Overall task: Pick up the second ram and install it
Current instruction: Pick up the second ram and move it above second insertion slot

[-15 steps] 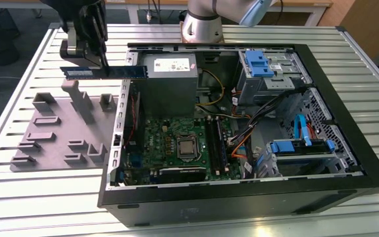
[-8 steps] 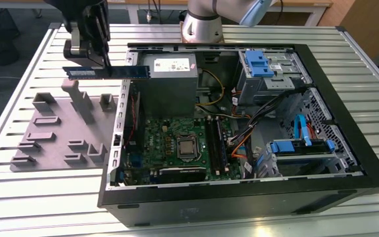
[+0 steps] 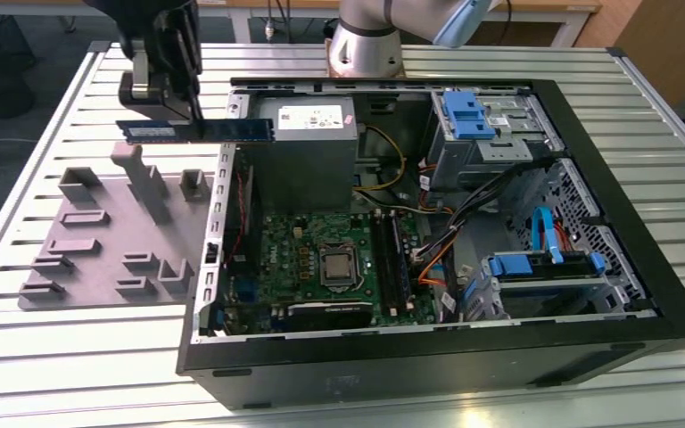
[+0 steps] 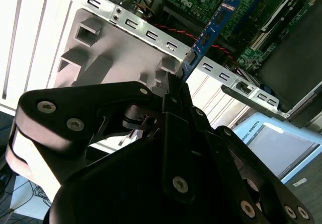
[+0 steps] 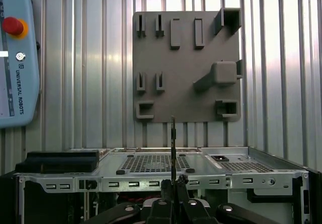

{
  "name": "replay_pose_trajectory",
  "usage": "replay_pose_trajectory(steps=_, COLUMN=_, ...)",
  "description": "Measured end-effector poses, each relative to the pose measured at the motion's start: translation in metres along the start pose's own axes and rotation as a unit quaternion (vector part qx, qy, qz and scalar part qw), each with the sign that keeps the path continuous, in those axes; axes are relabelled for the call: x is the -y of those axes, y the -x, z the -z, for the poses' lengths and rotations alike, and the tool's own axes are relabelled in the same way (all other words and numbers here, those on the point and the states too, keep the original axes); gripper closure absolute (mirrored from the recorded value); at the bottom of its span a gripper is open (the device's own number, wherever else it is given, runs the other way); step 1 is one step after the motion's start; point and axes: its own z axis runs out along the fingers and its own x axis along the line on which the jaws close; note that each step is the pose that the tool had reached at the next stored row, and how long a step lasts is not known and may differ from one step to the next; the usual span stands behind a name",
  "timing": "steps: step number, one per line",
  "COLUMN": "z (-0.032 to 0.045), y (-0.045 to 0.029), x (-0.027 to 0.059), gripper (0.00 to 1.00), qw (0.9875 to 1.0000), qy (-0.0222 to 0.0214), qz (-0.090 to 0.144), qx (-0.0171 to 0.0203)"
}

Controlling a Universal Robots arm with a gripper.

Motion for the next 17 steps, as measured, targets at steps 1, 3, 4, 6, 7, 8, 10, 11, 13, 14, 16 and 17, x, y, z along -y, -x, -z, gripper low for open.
replay_pose_trajectory(steps=1, z=0.0, y=0.0, x=0.0003, gripper=0.86, qw=1.0, qy=0.0, qz=0.0, qx=0.0)
replay_pose_trajectory(steps=3, z=0.0, y=0.0, x=0.0008, gripper=0.86, qw=1.0, qy=0.0, qz=0.0, qx=0.0)
replay_pose_trajectory(steps=4, z=0.0, y=0.0, x=0.0011, gripper=0.86, qw=1.0, qy=0.0, qz=0.0, qx=0.0)
replay_pose_trajectory(steps=6, z=0.0, y=0.0, x=0.0014, gripper=0.86, qw=1.0, qy=0.0, qz=0.0, qx=0.0)
replay_pose_trajectory(steps=7, z=0.0, y=0.0, x=0.0016, gripper=0.86, qw=1.0, qy=0.0, qz=0.0, qx=0.0)
replay_pose_trajectory(steps=8, z=0.0001, y=0.0001, x=0.0018, gripper=0.86, qw=1.0, qy=0.0, qz=0.0, qx=0.0)
replay_pose_trajectory(steps=10, z=0.0, y=0.0, x=0.0021, gripper=0.86, qw=1.0, qy=0.0, qz=0.0, qx=0.0)
replay_pose_trajectory(steps=11, z=0.0001, y=0.0001, x=0.0024, gripper=0.86, qw=1.0, qy=0.0, qz=0.0, qx=0.0)
replay_pose_trajectory(steps=13, z=0.0001, y=0.0001, x=0.003, gripper=0.86, qw=1.0, qy=0.0, qz=0.0, qx=0.0)
replay_pose_trajectory(steps=14, z=0.0002, y=0.0004, x=0.0132, gripper=0.86, qw=1.0, qy=0.0, qz=0.0, qx=0.0)
replay_pose_trajectory(steps=16, z=0.0002, y=0.0004, x=0.0138, gripper=0.86, qw=1.0, qy=0.0, qz=0.0, qx=0.0)
replay_pose_trajectory(steps=17, z=0.0002, y=0.0004, x=0.0139, gripper=0.86, qw=1.0, qy=0.0, qz=0.0, qx=0.0)
